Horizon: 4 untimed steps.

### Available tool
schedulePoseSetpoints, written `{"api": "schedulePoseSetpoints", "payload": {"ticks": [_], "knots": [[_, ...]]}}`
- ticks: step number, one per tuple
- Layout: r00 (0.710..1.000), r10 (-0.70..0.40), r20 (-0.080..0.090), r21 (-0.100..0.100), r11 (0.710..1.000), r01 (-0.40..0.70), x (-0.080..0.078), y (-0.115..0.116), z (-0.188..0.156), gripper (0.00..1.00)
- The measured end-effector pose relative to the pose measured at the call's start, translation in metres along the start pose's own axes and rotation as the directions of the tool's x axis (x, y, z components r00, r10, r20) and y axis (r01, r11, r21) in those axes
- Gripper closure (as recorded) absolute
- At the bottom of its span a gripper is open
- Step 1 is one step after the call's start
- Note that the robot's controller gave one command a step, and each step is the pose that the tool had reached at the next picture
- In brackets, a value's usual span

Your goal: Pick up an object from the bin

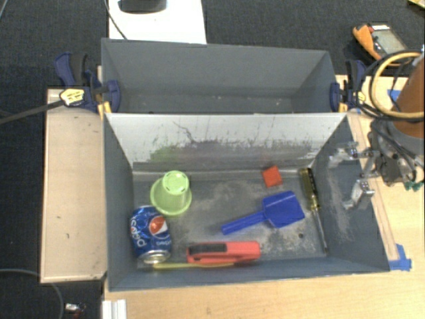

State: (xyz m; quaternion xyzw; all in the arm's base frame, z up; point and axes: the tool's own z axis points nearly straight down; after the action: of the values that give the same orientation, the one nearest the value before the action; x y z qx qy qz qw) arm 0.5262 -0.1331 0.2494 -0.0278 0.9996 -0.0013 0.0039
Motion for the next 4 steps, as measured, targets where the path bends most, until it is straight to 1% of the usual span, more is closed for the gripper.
{"api": "schedulePoseSetpoints", "payload": {"ticks": [1, 2, 3, 4], "knots": [[1.000, 0.015, 0.001, -0.001, 1.000, -0.015, 0.016, -0.002, -0.015, 0.00], [0.989, -0.149, 0.006, 0.000, 0.989, 0.149, -0.041, 0.060, 0.010, 0.00], [0.983, -0.186, 0.006, 0.001, 0.983, 0.186, -0.029, 0.076, 0.012, 0.00], [0.981, -0.193, 0.010, 0.005, 0.981, 0.193, -0.033, 0.084, 0.028, 0.00]]}}
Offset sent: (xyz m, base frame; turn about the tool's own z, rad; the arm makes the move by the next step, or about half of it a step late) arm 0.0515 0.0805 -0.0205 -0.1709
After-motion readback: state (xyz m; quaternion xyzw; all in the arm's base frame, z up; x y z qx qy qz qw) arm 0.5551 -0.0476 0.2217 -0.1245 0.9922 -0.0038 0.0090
